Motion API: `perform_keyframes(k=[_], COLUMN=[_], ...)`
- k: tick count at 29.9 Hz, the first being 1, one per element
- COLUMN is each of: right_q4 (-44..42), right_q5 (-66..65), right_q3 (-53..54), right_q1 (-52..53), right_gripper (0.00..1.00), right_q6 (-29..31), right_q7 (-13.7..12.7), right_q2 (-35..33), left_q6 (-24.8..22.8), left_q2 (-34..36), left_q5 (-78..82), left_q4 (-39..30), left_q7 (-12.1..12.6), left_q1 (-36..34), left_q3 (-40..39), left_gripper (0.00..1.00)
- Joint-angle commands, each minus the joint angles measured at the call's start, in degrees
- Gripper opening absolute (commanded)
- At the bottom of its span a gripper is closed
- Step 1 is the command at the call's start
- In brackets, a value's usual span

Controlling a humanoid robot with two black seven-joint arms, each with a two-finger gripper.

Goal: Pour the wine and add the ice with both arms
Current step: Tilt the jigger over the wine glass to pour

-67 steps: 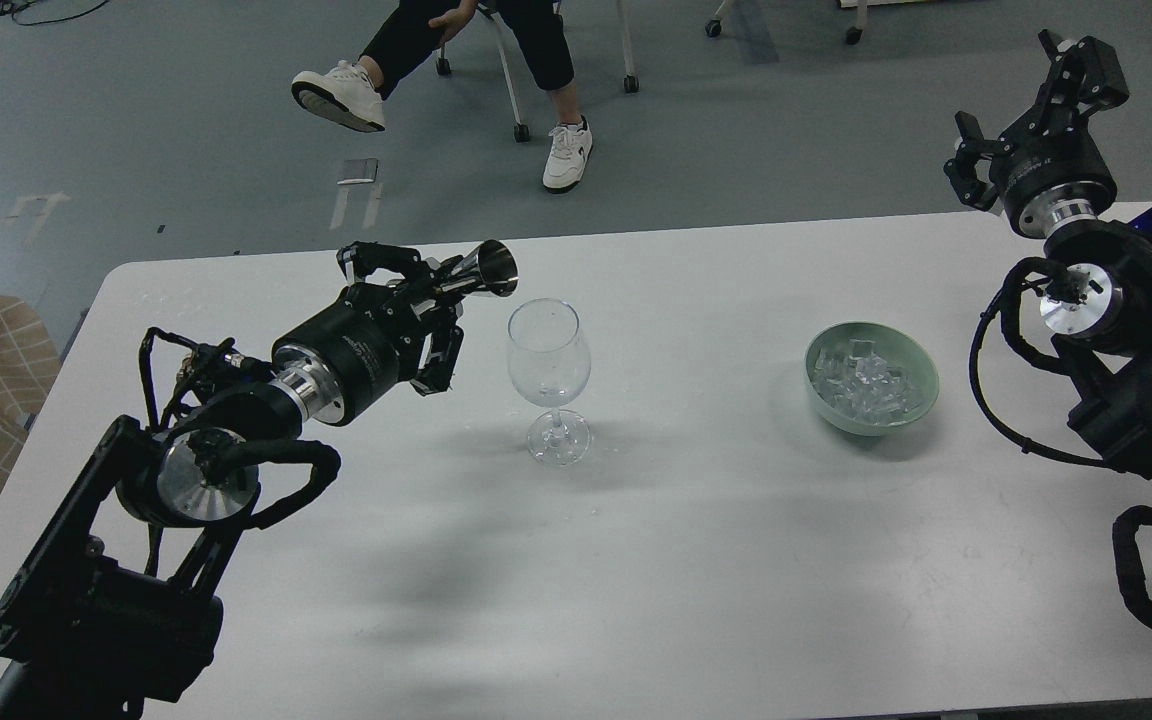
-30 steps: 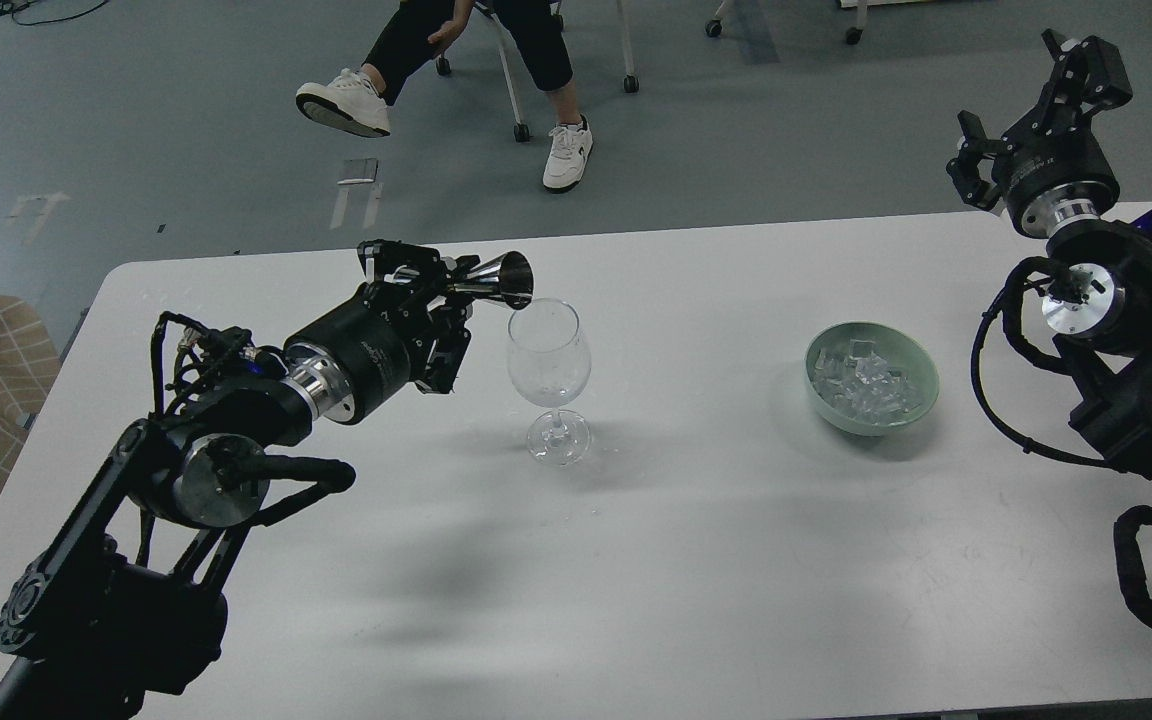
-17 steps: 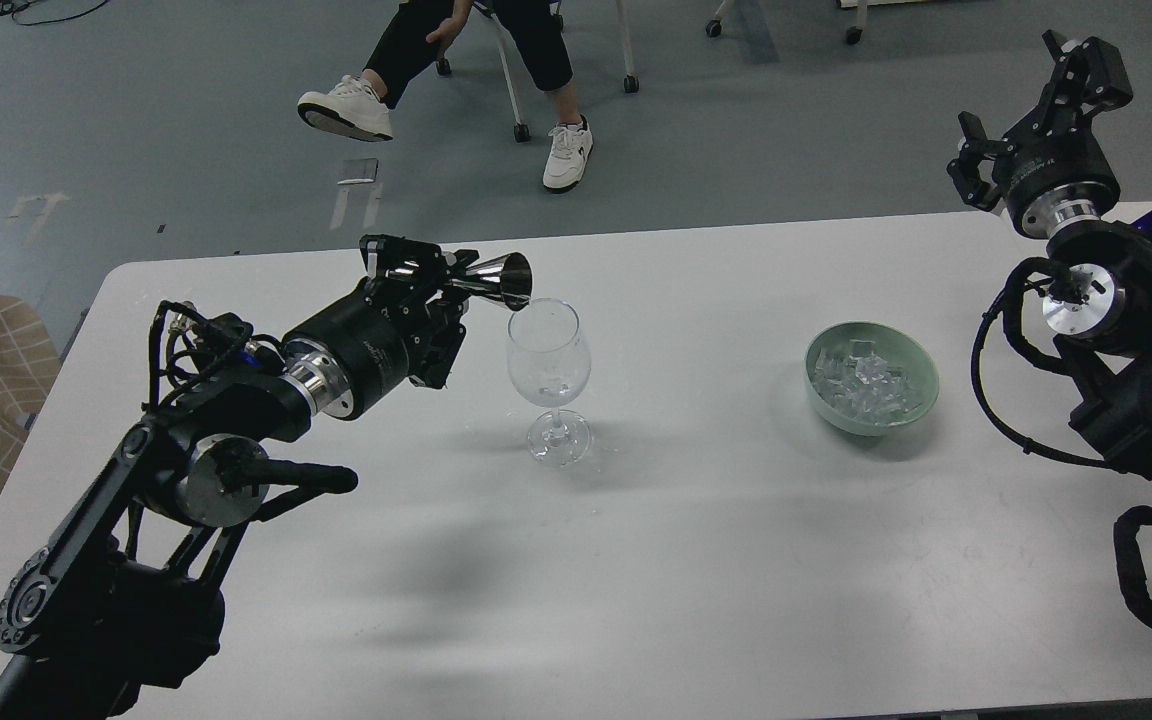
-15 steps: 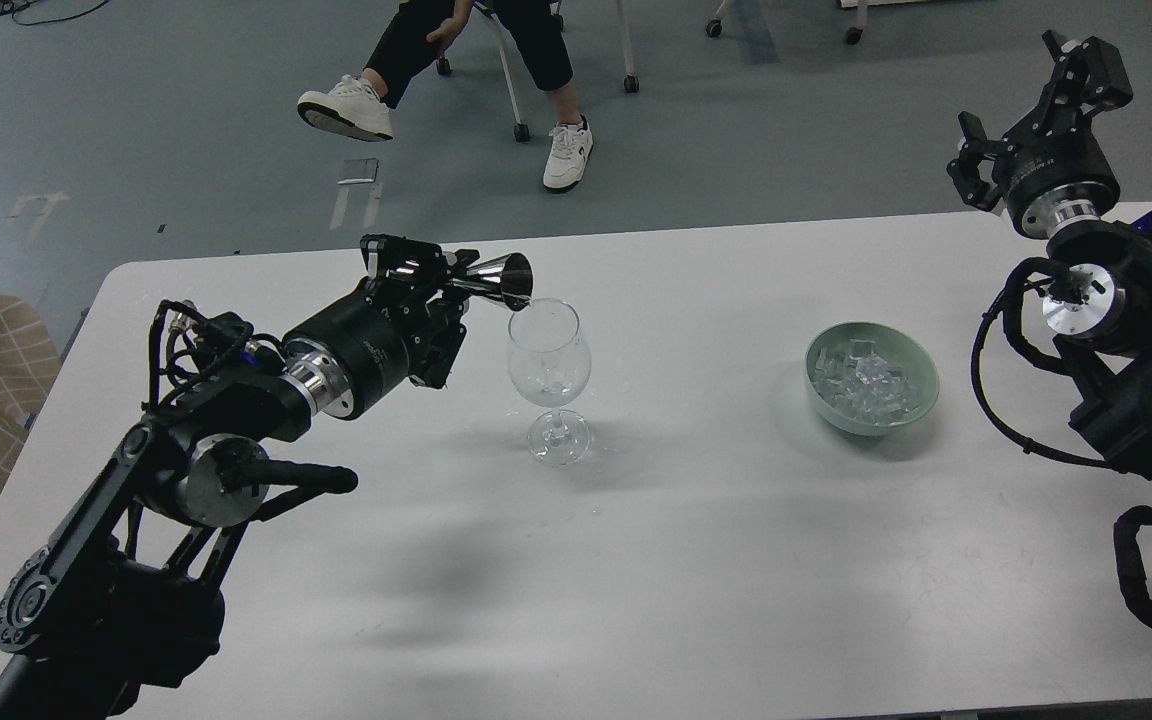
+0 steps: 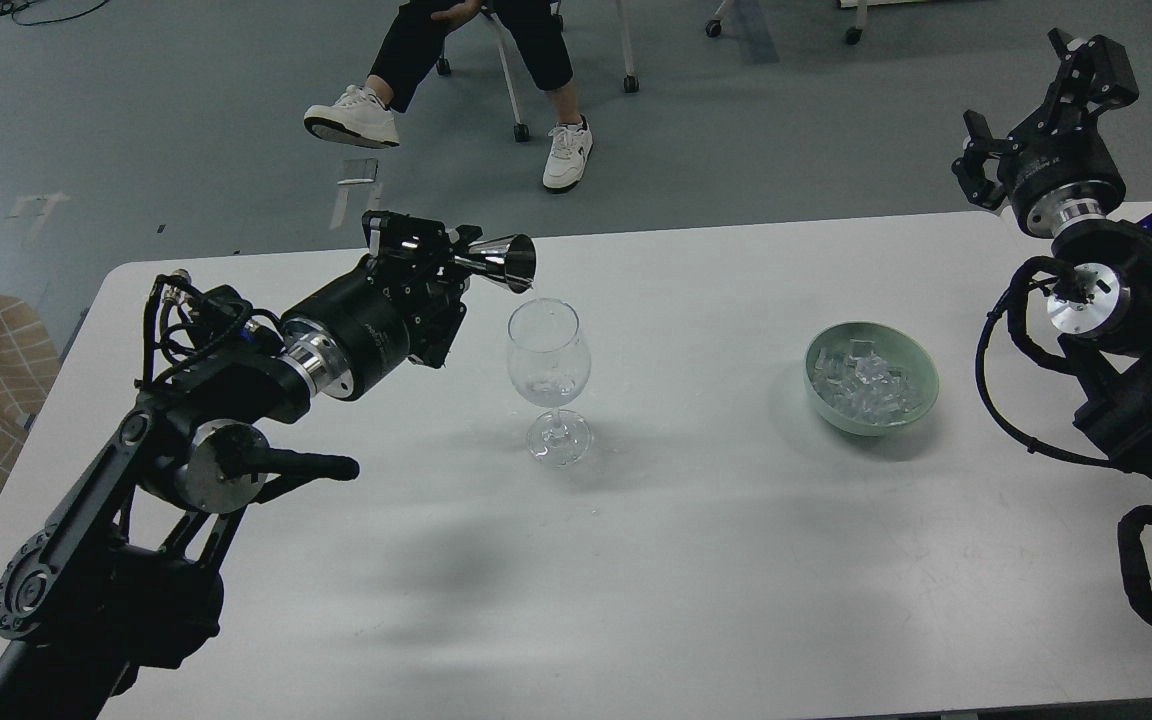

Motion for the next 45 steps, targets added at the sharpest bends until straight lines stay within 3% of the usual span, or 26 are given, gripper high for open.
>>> perform_keyframes(k=[1, 15, 45], right_q4=[0.0, -0.01, 0.26], right_q5=[0.02, 0.02, 0.02], right_q3=[0.09, 0.61, 0.79], right_q1=[0.0, 0.0, -1.14], right_gripper=[1.0, 1.0, 1.0], right_q6=[0.0, 0.0, 0.17], right_q7=[0.0, 0.0, 0.26], right_q2=[-0.03, -0.03, -0.64], left_q6=[-0.82, -6.09, -11.99], left_q2=[0.74, 1.18, 1.44], left_q5=[2.13, 7.32, 17.52], left_q4=[0.0, -0.61, -2.72], left_q7=[0.0, 0.0, 0.0], left_q1=[-0.02, -1.33, -4.15], left_q3=[0.0, 0.0, 0.0], left_gripper=[0.11, 0.11, 0.1])
